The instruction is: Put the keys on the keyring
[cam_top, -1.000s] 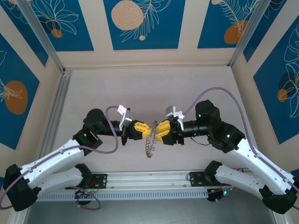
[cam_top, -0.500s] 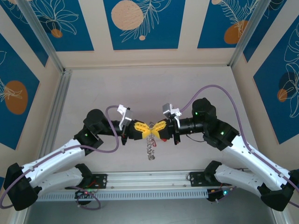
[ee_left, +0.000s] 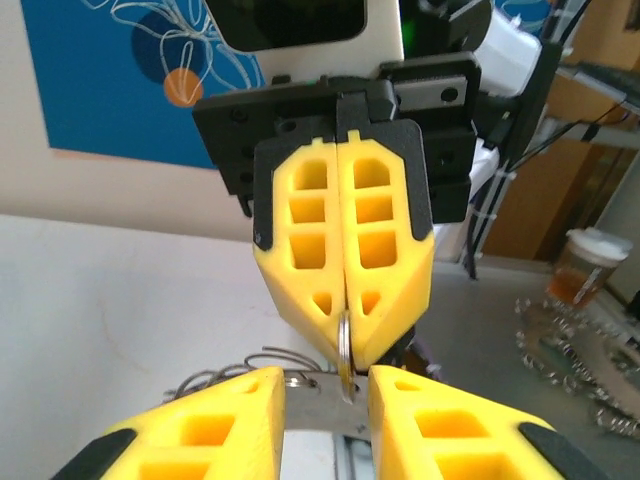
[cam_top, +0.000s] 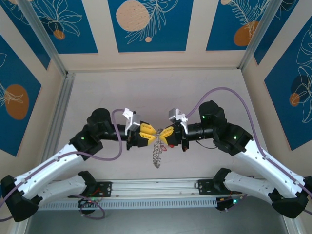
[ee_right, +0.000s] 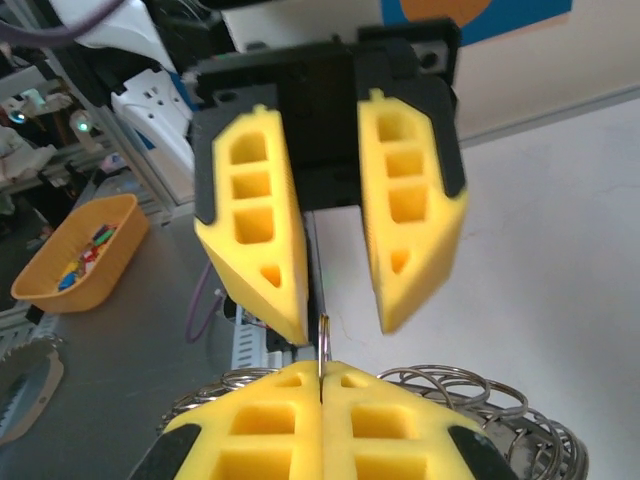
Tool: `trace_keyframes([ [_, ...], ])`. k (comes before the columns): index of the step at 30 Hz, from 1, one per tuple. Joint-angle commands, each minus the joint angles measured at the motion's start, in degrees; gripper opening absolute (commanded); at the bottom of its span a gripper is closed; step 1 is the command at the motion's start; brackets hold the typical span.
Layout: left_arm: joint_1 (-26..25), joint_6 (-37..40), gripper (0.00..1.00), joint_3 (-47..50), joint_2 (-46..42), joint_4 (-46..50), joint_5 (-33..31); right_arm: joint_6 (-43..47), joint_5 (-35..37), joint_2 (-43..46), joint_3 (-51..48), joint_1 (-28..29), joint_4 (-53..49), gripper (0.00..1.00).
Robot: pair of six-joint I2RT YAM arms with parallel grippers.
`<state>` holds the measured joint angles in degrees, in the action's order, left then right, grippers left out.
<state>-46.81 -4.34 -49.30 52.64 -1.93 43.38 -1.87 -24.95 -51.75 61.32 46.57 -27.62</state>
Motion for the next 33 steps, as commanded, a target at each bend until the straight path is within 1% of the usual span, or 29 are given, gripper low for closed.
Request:
trace_keyframes([
  [1, -0.47, 9.12, 0.27, -5.63, -0.27, 15.74, -4.11, 5.41, 5.14, -1.96, 5.3, 0.73, -9.01, 0.0],
  [4, -1.04, 12.0, 0.27, -8.1, 1.14, 20.62, -5.14, 7.63, 7.8, -4.29, 8.32, 1.97, -13.14, 0.0],
  [10, -1.7, 14.41, 0.27, -10.33, 2.94, 22.71, -4.84, 9.85, 13.04, -8.12, 12.64, 5.31, -18.07, 0.0],
  [16, -2.39, 16.65, 0.27, -11.71, 4.8, 25.74, -5.06, 10.47, 13.35, -8.81, 13.69, 6.33, -18.4, 0.0],
  [21, -2.76, 17.33, 0.23, -12.07, 5.11, 26.69, -4.93, 11.19, 12.78, -9.16, 14.27, 7.03, -18.21, 0.0],
  [25, -2.96, 16.82, 0.23, -11.5, 5.54, 25.63, -4.48, 11.84, 12.4, -9.34, 14.38, 7.66, -18.06, 0.0],
  [28, -3.2, 16.77, 0.2, -11.34, 5.87, 24.95, -4.23, 12.11, 12.13, -9.51, 14.52, 7.67, -18.32, 0.0],
  [31, -3.25, 16.22, 0.19, -10.79, 5.99, 23.64, -3.7, 12.57, 12.16, -9.86, 14.6, 8.25, -18.84, 0.0],
  [33, -3.35, 15.87, 0.13, -10.73, 6.32, 23.29, -3.32, 13.1, 13.09, -10.06, 14.77, 9.02, -19.43, 0.0],
])
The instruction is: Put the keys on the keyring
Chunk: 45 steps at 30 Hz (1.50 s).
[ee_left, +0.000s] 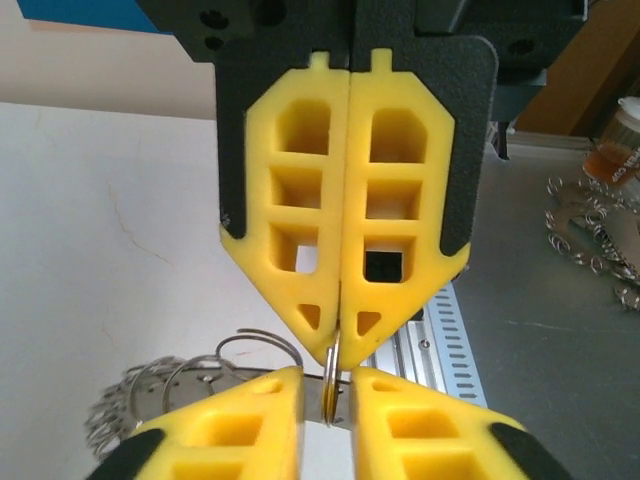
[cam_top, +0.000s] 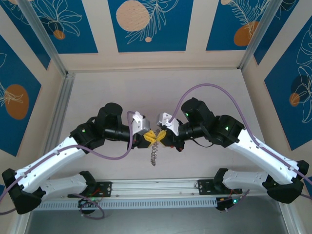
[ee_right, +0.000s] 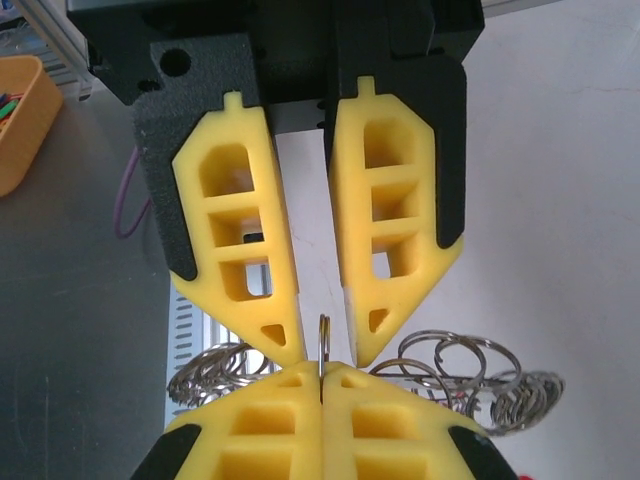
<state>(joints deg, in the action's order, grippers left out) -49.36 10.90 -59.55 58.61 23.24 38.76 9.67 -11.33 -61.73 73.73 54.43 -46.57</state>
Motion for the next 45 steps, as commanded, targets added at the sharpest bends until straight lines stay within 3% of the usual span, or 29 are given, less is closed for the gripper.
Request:
trace_keyframes([
  [1, -0.83, 0.57, 0.07, -0.45, 0.61, -1.89, 1.51, 1.8, 0.1, -0.02, 2.39, 1.68, -0.77, 0.0],
  [3, -0.84, 0.62, 0.0, -0.32, 0.71, -1.88, 1.58, 1.93, 1.0, -0.05, 2.95, 1.97, -1.51, 0.0],
  [7, -0.83, 0.29, 0.0, 0.73, -0.35, -2.63, 1.45, 1.59, 1.94, 0.73, 2.87, 2.0, -1.61, 0.0],
  [10, -0.83, -0.11, 0.0, 1.17, -1.39, -3.46, 1.98, -0.64, 2.61, 2.94, 0.71, 1.25, 0.4, 0.24],
  [15, -0.87, -0.39, 0.0, 2.66, -3.27, -4.72, 1.36, -9.06, 7.34, 11.82, -8.72, -0.61, 6.51, 0.56],
  [18, -0.78, -0.44, 0.0, 3.22, -3.67, -5.01, 1.43, -14.94, 6.15, 15.74, -13.05, -3.48, 6.9, 0.73],
  [28, -0.67, -5.01, 0.0, 7.92, -7.52, -10.34, -0.67, -28.17, 8.72, 18.28, -26.77, -14.88, 10.22, 0.75],
  [34, 0.7, -11.92, 0.0, 14.02, -12.05, -15.24, -7.15, -30.54, 1.71, 11.14, -32.12, -23.73, 12.76, 0.72],
  [39, 1.62, -14.55, 0.0, 16.01, -14.8, -16.48, -9.07, -30.39, 0.5, 1.11, -30.93, -23.25, 16.03, 0.69],
  [45, 2.75, -15.34, 0.0, 18.1, -16.49, -17.79, -9.16, -30.7, 7.82, -11.94, -27.6, -20.95, 14.43, 0.62],
])
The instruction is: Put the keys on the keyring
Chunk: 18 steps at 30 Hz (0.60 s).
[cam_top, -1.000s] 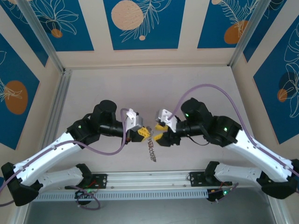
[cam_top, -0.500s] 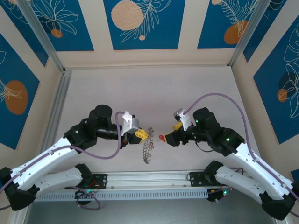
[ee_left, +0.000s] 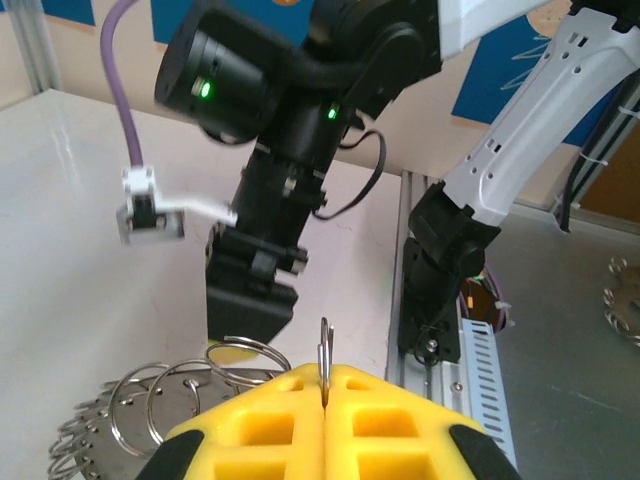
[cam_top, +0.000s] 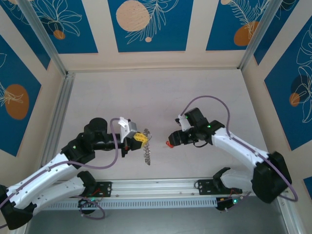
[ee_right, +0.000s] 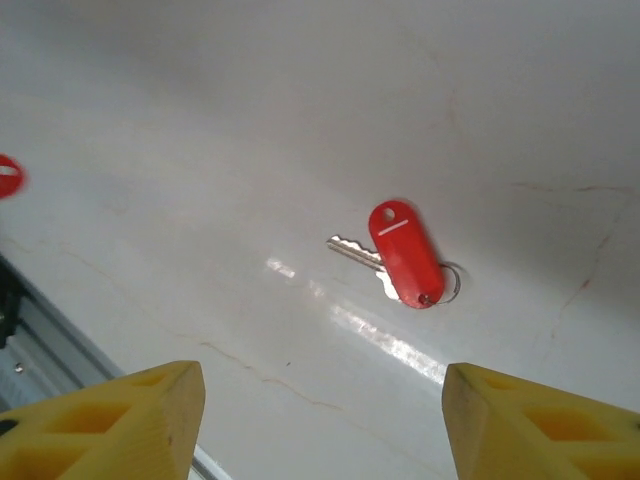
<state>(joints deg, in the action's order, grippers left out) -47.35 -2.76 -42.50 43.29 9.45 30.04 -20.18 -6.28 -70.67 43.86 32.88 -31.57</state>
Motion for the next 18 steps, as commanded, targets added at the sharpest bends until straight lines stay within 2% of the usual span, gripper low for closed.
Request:
trace_keyframes([
  [1, 0.77, -1.89, 0.0, 1.59, -1.27, -4.63, -0.35, -1.52, 3.27, -4.23, 2.14, 0.67, -0.69, 0.6],
  [7, 0.94, -1.53, 0.0, 3.53, -0.27, -7.05, 0.74, -6.61, 2.23, -5.44, -1.78, -0.72, 3.27, 0.52],
  [12, 0.9, -1.9, 0.0, 4.39, 0.18, -9.56, 2.43, -8.36, -2.23, -8.0, -4.76, -2.91, 8.25, 0.47],
  [18, 0.92, -2.42, 0.0, 5.7, -2.09, -11.01, 2.83, -8.89, -3.5, -11.1, -6.37, -4.42, 11.36, 0.42],
])
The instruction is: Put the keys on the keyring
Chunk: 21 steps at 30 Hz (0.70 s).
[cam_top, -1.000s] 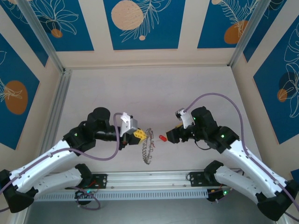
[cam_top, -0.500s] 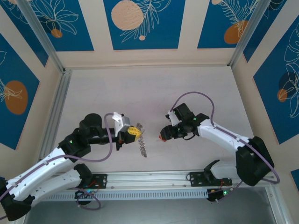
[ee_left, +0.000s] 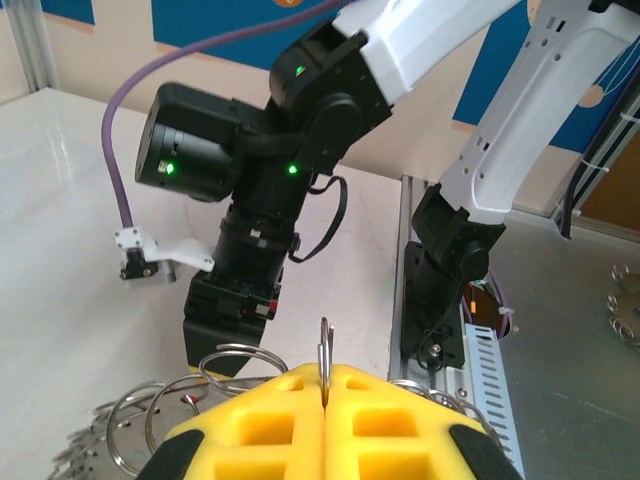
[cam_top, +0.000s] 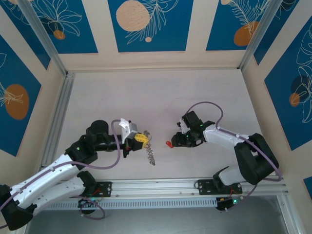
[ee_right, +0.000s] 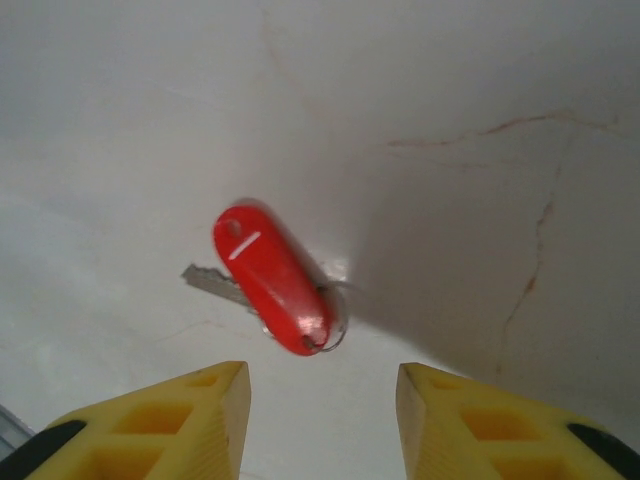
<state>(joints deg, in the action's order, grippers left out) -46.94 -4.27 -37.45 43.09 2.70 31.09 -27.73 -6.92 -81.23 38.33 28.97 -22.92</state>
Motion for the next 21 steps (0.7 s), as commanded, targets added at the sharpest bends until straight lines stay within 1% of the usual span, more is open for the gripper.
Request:
trace_keyframes([
  [1, 0.51, -0.9, 0.0, 0.86, -2.2, -4.36, 1.67, -1.53, -3.21, -1.1, -0.85, -0.71, 3.02, 0.41],
  [7, 0.53, -0.64, 0.0, 0.77, -2.4, -4.54, 2.37, -2.38, -5.63, -3.65, -0.71, -0.84, 5.47, 0.36],
  [15, 0.52, -0.49, 0.0, 1.02, -3.09, -4.81, 2.49, -2.09, -5.91, -4.89, -0.34, -0.77, 5.25, 0.32],
  [21, 0.48, -0.24, 0.0, 1.02, -3.79, -4.57, 2.26, -1.56, -5.76, -5.91, 0.26, -0.75, 5.16, 0.26],
])
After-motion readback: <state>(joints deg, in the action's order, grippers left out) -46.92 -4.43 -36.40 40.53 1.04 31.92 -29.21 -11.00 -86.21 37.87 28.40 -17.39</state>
